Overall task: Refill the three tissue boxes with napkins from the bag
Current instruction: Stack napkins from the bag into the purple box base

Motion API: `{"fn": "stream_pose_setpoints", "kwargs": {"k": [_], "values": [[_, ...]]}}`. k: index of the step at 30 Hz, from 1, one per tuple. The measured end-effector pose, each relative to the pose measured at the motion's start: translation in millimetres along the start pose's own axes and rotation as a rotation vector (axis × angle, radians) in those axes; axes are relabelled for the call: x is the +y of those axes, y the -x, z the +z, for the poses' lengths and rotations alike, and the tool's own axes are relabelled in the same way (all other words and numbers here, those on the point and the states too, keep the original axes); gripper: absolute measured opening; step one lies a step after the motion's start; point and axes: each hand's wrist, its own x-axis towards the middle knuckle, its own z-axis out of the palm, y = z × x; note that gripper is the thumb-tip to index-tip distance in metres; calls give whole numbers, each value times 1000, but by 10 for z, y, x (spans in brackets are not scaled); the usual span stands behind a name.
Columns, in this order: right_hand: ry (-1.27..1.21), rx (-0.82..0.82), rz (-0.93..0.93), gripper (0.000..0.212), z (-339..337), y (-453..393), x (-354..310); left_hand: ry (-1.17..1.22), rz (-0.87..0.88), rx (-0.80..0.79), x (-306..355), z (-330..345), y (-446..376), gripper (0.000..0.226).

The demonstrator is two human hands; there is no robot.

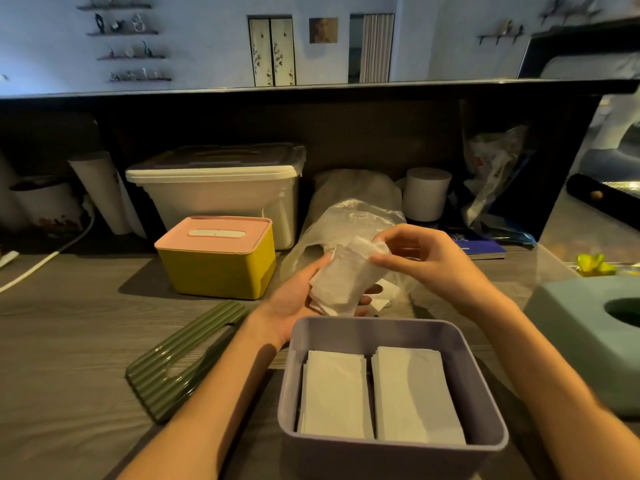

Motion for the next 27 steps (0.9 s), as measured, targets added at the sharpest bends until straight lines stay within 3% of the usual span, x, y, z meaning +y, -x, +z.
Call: {"fn": "stream_pose_setpoints", "kwargs": {"k": [6, 12, 15, 18, 19, 20, 22, 24, 27], "values": [[88, 75, -29, 15, 77, -13, 21, 1, -12, -2, 9, -29, -49, 50], [161, 183, -19, 21, 83, -26, 67, 22, -12, 17, -32, -43, -117, 48], [0, 138, 75, 25, 51, -17, 9, 41, -44, -7, -34, -53, -91, 57], [-232, 20, 152, 26, 12, 13, -93, 225, -70, -7, -7, -117, -100, 33], [-240, 3, 161, 26, 18, 22, -105, 105, -53, 40, -10, -134, -92, 24], [-219, 2, 169, 24, 36, 22, -106, -28, -21, 102, -28, -143, -112, 33], [-125, 36, 181, 22, 82, 18, -72, -29, -4, 90, -21, -112, -81, 62], [-12, 64, 168, 22, 117, 6, -17, -123, 46, 170, -14, -101, -91, 67], [136, 65, 114, 22, 158, -22, 62, -195, 104, 101, -33, -54, -61, 61]]}}
